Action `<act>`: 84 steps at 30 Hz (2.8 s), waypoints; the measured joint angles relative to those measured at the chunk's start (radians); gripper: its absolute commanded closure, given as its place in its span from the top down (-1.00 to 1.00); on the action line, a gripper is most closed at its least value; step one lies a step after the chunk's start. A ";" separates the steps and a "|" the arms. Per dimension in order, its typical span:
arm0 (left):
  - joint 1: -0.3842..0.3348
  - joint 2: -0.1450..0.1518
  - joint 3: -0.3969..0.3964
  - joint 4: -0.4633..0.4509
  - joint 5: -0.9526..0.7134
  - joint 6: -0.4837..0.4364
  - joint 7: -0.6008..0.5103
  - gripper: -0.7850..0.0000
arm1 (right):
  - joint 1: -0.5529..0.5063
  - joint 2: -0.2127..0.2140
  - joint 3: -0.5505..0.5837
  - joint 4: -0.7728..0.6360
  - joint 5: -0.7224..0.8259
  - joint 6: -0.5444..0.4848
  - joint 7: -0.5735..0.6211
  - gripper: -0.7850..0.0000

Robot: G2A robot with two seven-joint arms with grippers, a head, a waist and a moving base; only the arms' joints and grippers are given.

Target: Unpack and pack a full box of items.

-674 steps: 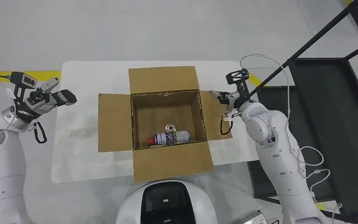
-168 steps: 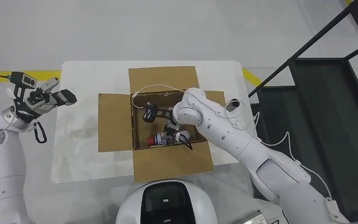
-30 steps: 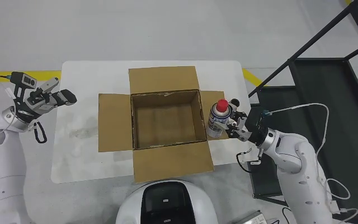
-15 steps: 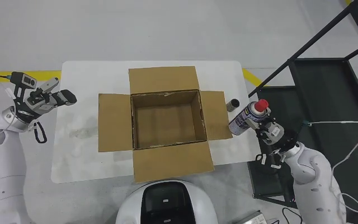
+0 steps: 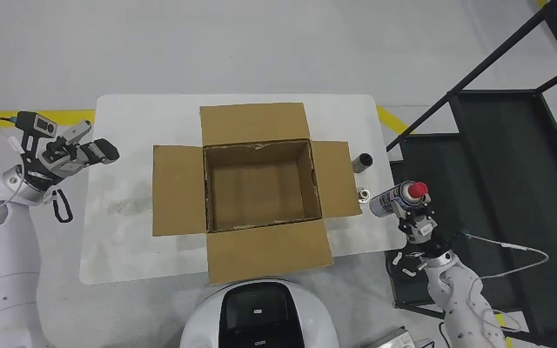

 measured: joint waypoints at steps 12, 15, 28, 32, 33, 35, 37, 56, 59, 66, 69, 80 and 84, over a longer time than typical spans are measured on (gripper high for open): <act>0.000 0.000 0.000 0.000 0.000 0.000 0.000 1.00 | 0.098 -0.016 -0.119 0.261 -0.072 0.186 -0.169 -1.00; 0.000 0.000 0.000 0.000 0.000 0.000 0.000 1.00 | 0.110 -0.018 -0.132 0.293 -0.064 0.195 -0.187 -1.00; 0.000 0.000 0.000 0.000 0.000 0.000 0.000 1.00 | 0.203 -0.021 -0.180 0.438 -0.042 0.178 -0.213 -1.00; 0.000 0.000 0.000 0.000 0.000 0.000 0.000 1.00 | 0.227 -0.020 -0.190 0.479 -0.048 0.174 -0.232 -0.89; 0.000 0.000 0.000 0.000 0.000 0.000 0.000 1.00 | 0.231 -0.020 -0.192 0.486 -0.047 0.174 -0.236 -0.66; 0.000 0.000 0.000 0.000 0.000 0.000 0.000 1.00 | 0.239 -0.019 -0.196 0.503 -0.046 0.173 -0.243 -0.32; 0.000 0.000 0.000 0.000 0.000 0.000 0.000 1.00 | 0.248 -0.019 -0.200 0.519 -0.044 0.171 -0.248 0.00; 0.000 0.000 0.000 0.000 0.000 0.000 0.000 1.00 | 0.188 -0.008 -0.207 0.464 0.009 0.104 -0.238 1.00; 0.000 0.000 0.000 0.000 0.000 0.000 0.000 1.00 | 0.182 -0.007 -0.197 0.443 0.057 0.081 -0.142 1.00; 0.000 0.000 0.000 0.000 0.000 0.000 0.000 1.00 | 0.209 -0.011 -0.192 0.432 0.148 0.079 -0.008 1.00; 0.000 0.000 0.000 0.000 0.000 0.000 0.000 1.00 | 0.216 -0.010 -0.194 0.431 0.149 0.087 0.010 0.14; 0.000 0.000 0.000 0.000 0.000 0.000 0.000 1.00 | 0.220 -0.004 -0.198 0.435 0.136 0.068 -0.019 -1.00; 0.000 0.000 0.000 0.000 0.000 0.000 0.000 1.00 | 0.201 -0.002 -0.196 0.403 0.150 0.030 -0.059 -1.00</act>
